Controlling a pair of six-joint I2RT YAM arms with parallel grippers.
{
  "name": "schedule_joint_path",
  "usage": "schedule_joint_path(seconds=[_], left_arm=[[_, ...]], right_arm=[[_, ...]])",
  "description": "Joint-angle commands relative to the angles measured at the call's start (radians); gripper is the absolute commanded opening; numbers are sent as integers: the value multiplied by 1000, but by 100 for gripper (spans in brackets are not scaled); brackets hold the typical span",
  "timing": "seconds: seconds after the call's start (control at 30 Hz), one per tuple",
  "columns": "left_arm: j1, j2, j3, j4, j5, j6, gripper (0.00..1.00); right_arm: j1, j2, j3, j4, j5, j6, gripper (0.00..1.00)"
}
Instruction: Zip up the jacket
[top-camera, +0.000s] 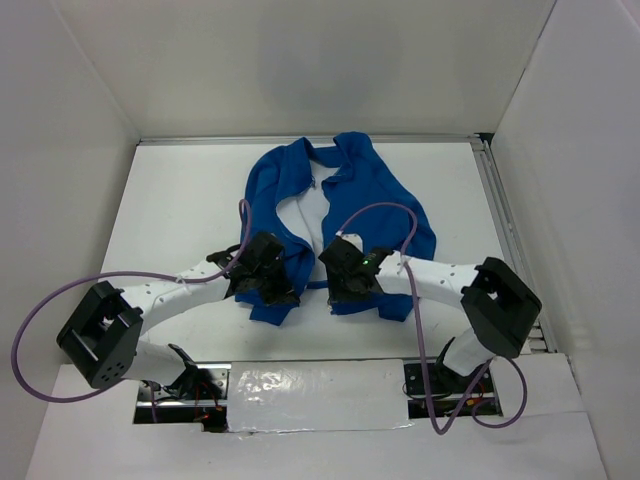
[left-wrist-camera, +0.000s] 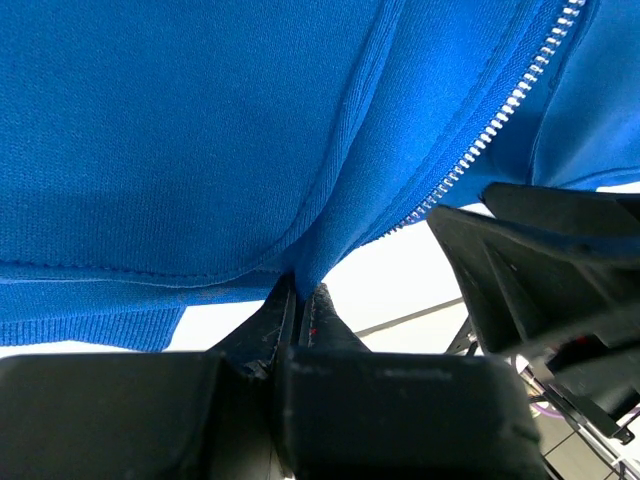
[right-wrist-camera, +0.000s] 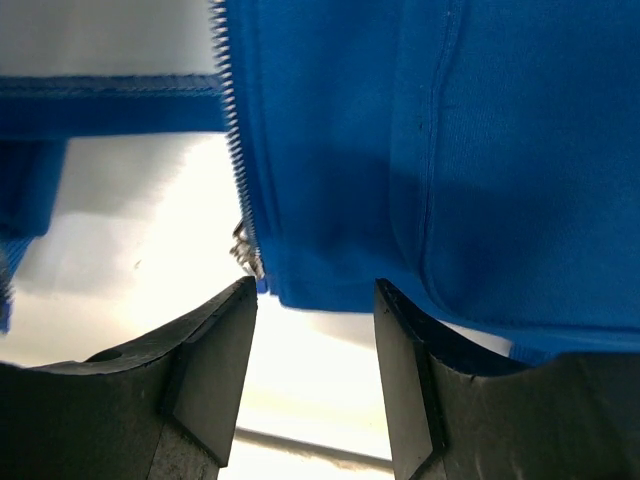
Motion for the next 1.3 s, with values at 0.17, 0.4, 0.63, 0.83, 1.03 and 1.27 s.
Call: schedule_joint_path(seconds=[0.17,0.4,0.63,0.83,1.03,1.27], left_arm=[[-13,-48,5,7,-6,-6,0],[-14,-48,7,-2,-18,-11,0],[-14,-51,26,-16,-32,-9,0],[-14,-57,91,-50,-56,14,0],[-17,-100,168,74,11,149,0],[-31,-137,157,291,165,269,0]], right_arm=[[9,132,3,77,21,43,57],[18,198,-25,99,-14,80,57],[21,285,-34,79,-20,129,13],[20,183,-77,103,30,152,0],[21,-242,-131,219,139,-4,0],[-87,-641,-290,499,-98,-104,0]])
